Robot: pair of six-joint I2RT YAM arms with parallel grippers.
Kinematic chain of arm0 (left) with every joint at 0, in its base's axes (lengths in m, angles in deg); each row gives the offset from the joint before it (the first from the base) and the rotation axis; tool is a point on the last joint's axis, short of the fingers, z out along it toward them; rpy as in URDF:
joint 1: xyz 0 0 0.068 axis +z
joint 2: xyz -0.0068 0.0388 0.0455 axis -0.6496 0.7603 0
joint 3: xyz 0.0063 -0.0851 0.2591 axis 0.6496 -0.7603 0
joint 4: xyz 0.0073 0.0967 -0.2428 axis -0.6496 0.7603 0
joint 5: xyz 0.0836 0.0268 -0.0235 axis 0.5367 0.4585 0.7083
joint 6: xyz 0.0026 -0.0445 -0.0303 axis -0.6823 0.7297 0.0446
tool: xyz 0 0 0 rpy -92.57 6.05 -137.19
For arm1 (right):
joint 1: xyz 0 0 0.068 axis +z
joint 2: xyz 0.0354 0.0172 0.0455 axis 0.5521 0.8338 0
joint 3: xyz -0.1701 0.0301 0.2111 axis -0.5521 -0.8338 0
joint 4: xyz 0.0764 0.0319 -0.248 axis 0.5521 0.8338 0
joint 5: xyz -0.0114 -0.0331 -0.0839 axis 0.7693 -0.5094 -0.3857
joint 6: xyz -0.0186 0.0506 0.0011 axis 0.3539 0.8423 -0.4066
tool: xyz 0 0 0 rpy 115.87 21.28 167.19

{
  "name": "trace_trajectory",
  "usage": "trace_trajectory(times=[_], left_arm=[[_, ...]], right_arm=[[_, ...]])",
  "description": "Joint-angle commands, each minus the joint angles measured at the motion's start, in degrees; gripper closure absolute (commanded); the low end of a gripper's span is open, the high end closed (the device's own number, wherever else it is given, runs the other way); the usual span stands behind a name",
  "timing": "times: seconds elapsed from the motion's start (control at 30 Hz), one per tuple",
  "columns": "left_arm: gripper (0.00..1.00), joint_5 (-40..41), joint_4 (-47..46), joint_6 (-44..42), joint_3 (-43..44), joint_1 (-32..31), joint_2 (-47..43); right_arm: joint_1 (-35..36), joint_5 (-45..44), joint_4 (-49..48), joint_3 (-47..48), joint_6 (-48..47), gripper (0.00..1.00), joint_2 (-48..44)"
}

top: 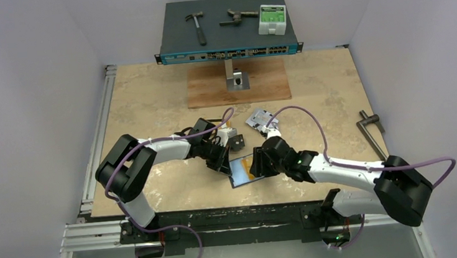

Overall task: Put the credit cards into the card holder
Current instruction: Insert the credit card into the card holder.

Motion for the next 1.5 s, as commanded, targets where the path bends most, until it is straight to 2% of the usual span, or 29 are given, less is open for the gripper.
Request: trace_trajectory(times=[0.0, 0.77, 1.47], left_arm=[[1.0, 0.43, 0.08, -1.39, -0.27, -0.01, -1.86], [1.0, 0.49, 0.12, -1.48, -0.26, 0.02, -2.05], [1.0, 0.49, 0.03, -1.5, -0.3, 0.06, -2.28]], right_arm=[[-0.07, -2.64, 4.66, 3.27, -1.43, 0.54, -3.86], [-0.12, -1.6, 1.09, -0.05, -0.63, 0.51, -1.0], [0.22, -0.45, -2.59, -0.79, 0.5, 0.55, 0.09]])
